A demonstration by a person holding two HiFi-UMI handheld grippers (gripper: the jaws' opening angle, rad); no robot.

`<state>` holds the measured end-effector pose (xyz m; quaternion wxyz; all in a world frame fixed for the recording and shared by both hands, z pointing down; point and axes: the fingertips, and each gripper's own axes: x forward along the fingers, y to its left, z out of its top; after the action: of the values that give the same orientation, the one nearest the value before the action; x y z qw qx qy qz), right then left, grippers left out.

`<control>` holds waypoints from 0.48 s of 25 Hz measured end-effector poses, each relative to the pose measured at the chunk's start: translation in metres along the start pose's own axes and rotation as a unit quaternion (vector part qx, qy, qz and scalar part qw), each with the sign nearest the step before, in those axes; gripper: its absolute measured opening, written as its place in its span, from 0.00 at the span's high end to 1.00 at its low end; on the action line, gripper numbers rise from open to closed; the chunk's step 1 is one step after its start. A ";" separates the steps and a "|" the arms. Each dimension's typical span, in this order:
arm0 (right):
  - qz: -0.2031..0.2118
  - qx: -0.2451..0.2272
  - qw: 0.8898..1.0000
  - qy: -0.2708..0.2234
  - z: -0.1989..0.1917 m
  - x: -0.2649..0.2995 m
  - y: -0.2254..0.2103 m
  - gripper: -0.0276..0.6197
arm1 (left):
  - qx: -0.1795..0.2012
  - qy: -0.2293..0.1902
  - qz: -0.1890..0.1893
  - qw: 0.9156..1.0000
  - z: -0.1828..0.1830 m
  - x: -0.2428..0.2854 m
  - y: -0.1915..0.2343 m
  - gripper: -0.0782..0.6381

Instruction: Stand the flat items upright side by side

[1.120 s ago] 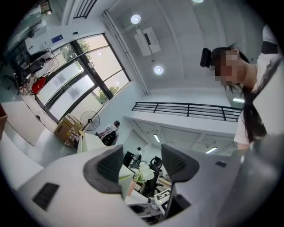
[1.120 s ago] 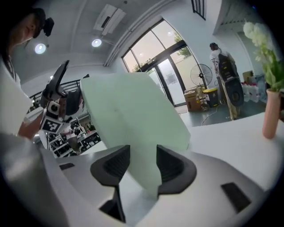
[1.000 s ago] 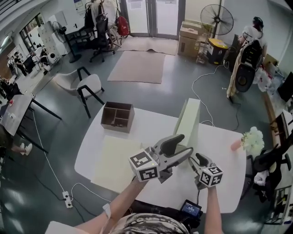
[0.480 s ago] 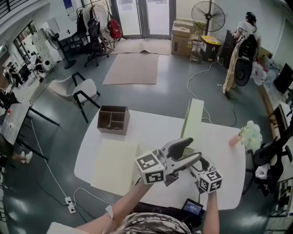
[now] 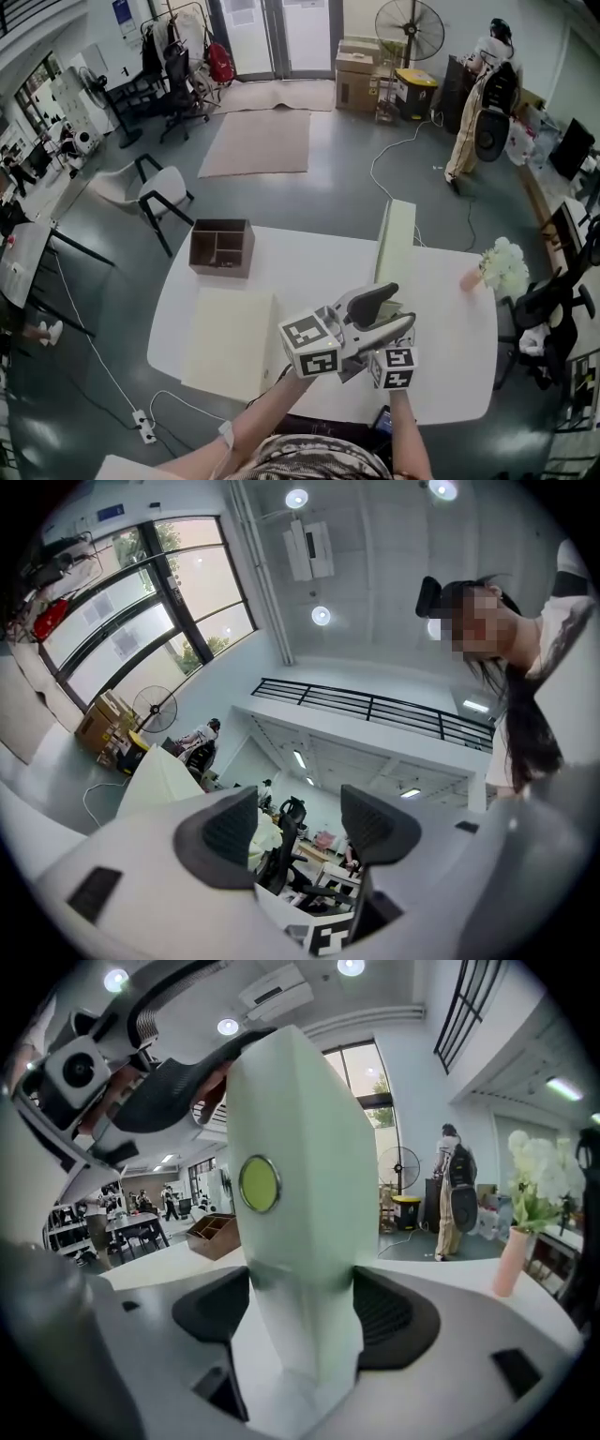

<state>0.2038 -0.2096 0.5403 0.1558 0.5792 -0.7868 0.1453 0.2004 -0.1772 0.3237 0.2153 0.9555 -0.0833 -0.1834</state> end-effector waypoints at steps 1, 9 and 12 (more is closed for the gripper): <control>0.000 -0.003 1.000 -0.002 0.000 0.001 0.000 0.42 | -0.001 -0.001 0.003 1.000 0.001 -0.002 0.001 0.51; 0.021 -0.008 1.000 -0.007 -0.001 0.000 -0.005 0.44 | 0.036 0.007 0.082 0.996 0.007 -0.042 0.030 0.51; 0.028 -0.010 0.999 -0.012 -0.001 0.001 -0.008 0.44 | 0.064 0.031 0.140 0.988 -0.003 -0.068 0.049 0.51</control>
<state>0.2110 -0.2121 0.5420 0.1484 0.5568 -0.8061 0.1347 0.1352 -0.2035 0.3693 0.1793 0.9516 -0.2210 -0.1159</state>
